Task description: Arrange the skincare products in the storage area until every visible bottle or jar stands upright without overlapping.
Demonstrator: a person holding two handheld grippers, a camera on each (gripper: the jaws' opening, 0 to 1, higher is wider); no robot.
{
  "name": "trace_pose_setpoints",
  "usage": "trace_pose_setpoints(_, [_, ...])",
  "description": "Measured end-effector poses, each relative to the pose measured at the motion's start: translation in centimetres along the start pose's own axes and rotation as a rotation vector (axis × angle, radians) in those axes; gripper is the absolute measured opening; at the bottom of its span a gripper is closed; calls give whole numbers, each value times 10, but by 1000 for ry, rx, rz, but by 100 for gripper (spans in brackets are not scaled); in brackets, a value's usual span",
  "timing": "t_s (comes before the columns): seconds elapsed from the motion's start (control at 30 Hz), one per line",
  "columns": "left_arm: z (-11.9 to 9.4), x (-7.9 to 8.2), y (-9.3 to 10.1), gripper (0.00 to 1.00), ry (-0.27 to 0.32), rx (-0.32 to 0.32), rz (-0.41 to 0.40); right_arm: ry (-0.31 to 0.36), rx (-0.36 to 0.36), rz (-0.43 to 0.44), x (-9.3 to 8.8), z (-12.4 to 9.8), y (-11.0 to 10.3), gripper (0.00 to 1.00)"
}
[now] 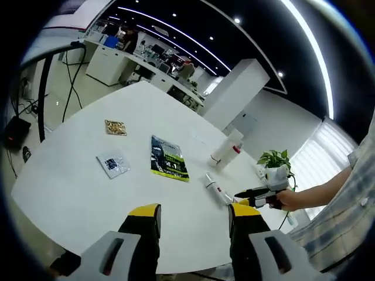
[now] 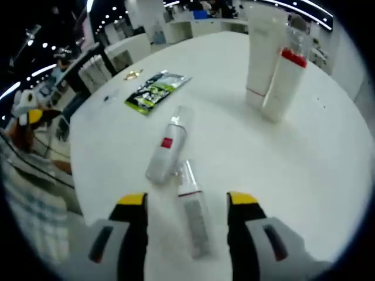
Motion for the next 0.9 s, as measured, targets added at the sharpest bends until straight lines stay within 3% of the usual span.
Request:
trace_pose_setpoints(0.47, [-2,-1,-4,48,-17,-31,-15,-113,-40,-8,-6,15,-7,41])
trace_pose_setpoints(0.9, [-1,-1,-2,48,-48,-56,-7,-116,-90,12,5,22,6,27])
Point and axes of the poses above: the point that each gripper's makers call its tool centre point, and the gripper's own axes: z roughly forward along the fingers, y roughly to its right, x roughly out of its top, the point moved 6 cm from there along -z, roughly backward along the fingers, and after that the axes turned 8 degrees about x, right-handed, at the moved point
